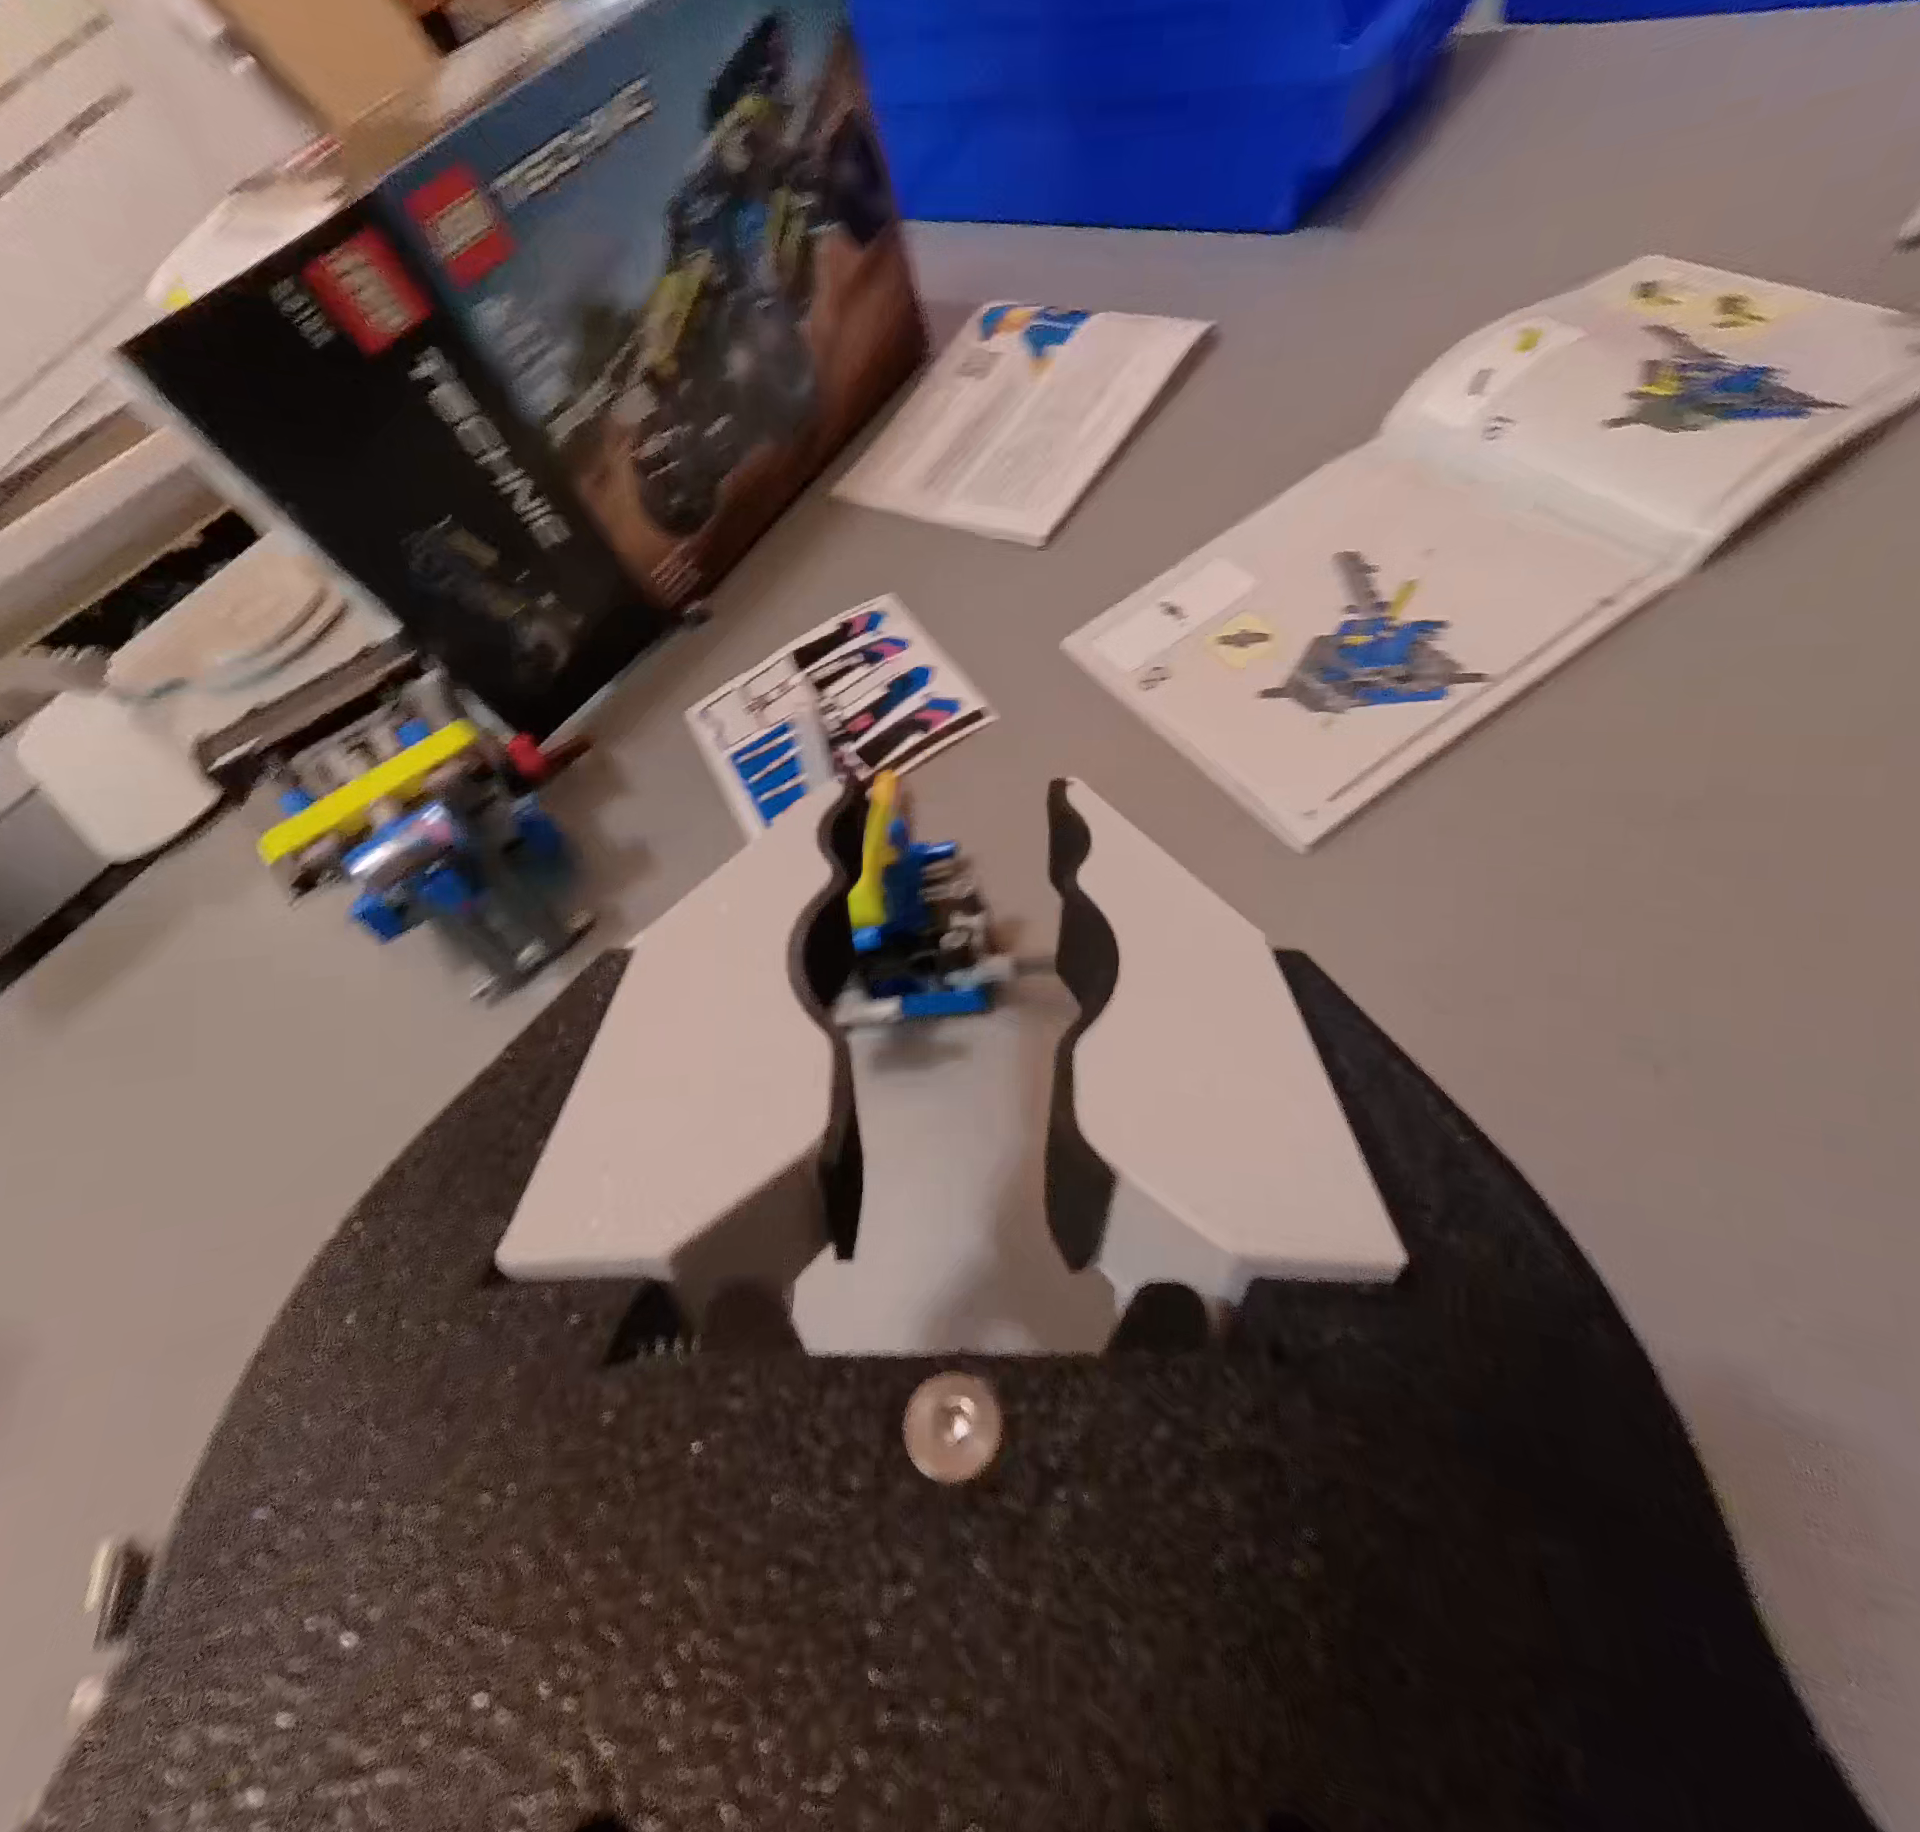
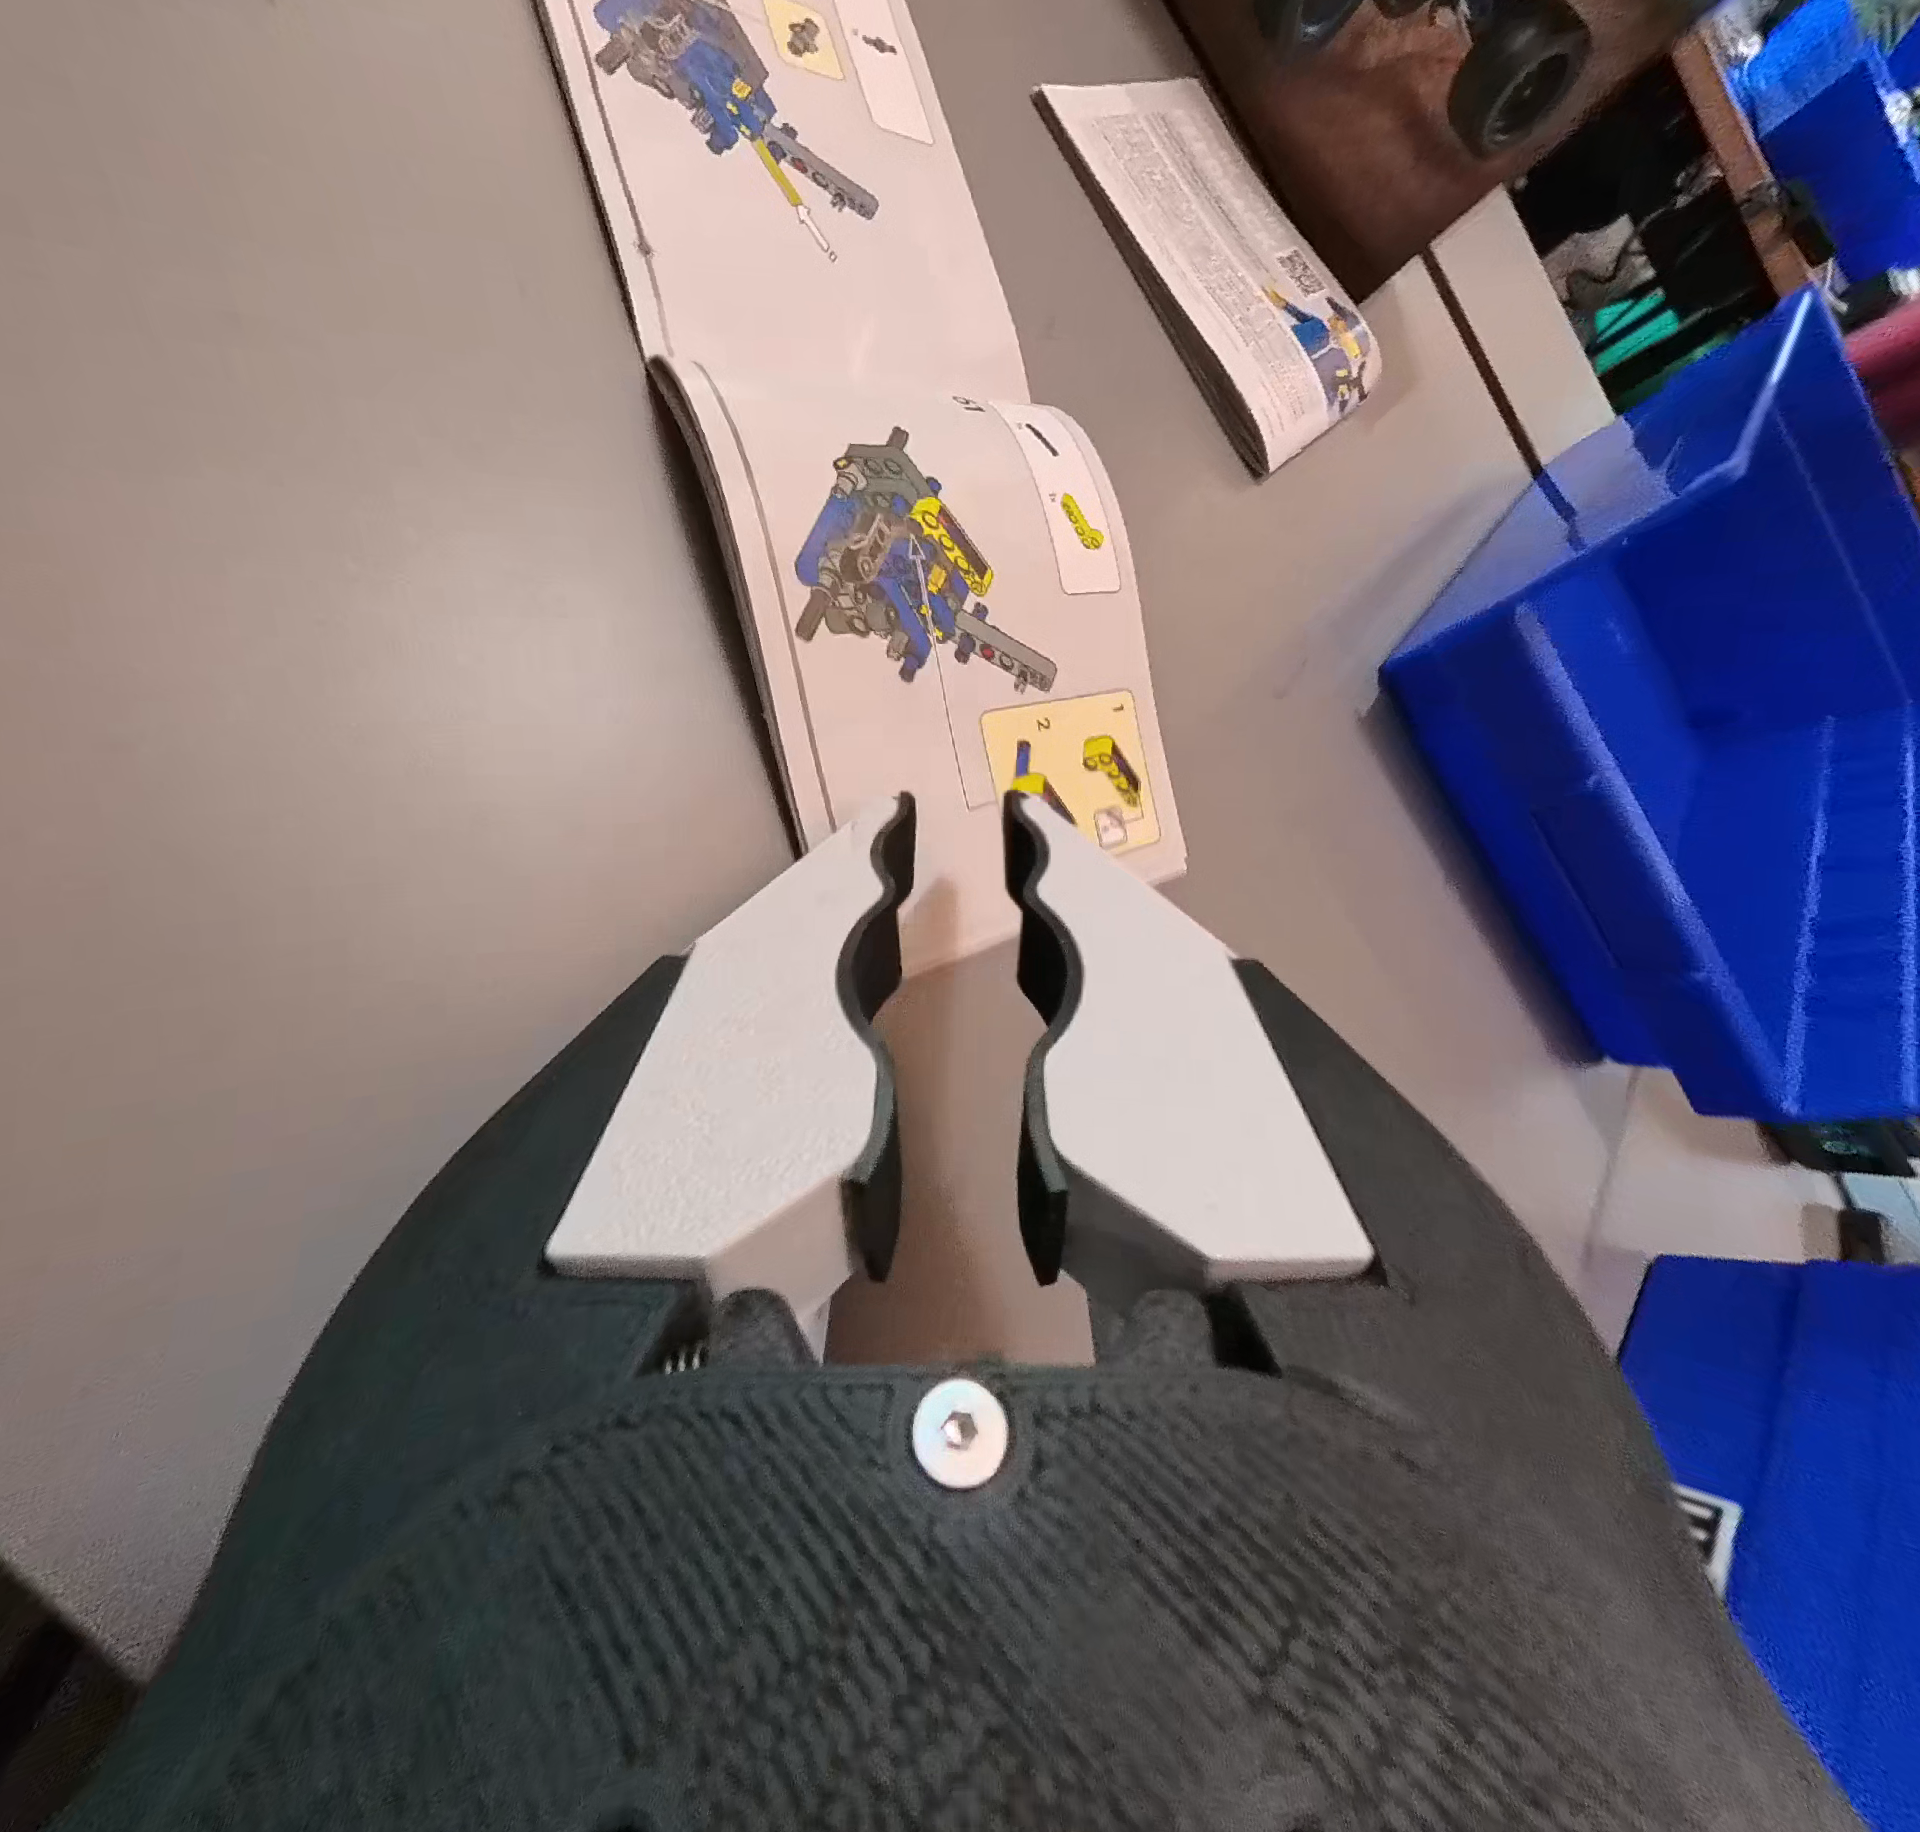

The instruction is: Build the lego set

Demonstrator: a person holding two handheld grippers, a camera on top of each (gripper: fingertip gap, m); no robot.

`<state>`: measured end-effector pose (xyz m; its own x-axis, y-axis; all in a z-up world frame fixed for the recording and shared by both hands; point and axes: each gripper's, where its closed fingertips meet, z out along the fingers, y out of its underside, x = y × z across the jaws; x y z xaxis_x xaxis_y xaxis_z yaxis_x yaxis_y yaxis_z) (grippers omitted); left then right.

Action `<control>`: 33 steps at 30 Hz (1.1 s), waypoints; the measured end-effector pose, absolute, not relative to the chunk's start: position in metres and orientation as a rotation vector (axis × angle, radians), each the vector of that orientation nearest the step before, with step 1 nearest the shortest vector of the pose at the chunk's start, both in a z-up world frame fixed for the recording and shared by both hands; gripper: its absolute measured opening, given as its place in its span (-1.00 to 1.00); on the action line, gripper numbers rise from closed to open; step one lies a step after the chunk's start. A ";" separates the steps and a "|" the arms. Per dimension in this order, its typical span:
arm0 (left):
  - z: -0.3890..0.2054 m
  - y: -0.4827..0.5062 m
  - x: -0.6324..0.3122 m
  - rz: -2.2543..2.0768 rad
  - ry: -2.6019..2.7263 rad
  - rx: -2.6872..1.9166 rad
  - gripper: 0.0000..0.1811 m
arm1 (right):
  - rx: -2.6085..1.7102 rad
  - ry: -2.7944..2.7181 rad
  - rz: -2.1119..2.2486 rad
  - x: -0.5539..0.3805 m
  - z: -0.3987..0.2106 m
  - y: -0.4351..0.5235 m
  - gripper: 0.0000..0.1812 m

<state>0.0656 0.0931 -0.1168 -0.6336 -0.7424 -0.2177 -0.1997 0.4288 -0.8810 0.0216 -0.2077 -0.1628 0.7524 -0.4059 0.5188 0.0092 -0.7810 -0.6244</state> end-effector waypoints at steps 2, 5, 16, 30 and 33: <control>-0.118 0.069 0.055 -1.156 2.149 -0.682 -0.68 | -2.327 0.337 -0.853 0.020 -0.163 -0.215 -0.90; -0.123 0.023 0.035 -1.146 2.260 -0.464 -0.73 | -2.347 0.368 -0.920 0.026 -0.165 -0.225 -0.99; -0.151 -0.081 0.011 -1.260 2.456 -0.258 -0.83 | -2.394 0.303 -0.890 0.020 -0.172 -0.221 -1.00; -0.184 -0.081 0.024 -1.090 2.570 -0.463 -0.89 | -2.432 0.187 -0.891 0.018 -0.180 -0.205 -1.00; -0.184 -0.083 0.023 -1.085 2.565 -0.436 -0.92 | -2.415 0.175 -0.856 0.015 -0.181 -0.193 -1.00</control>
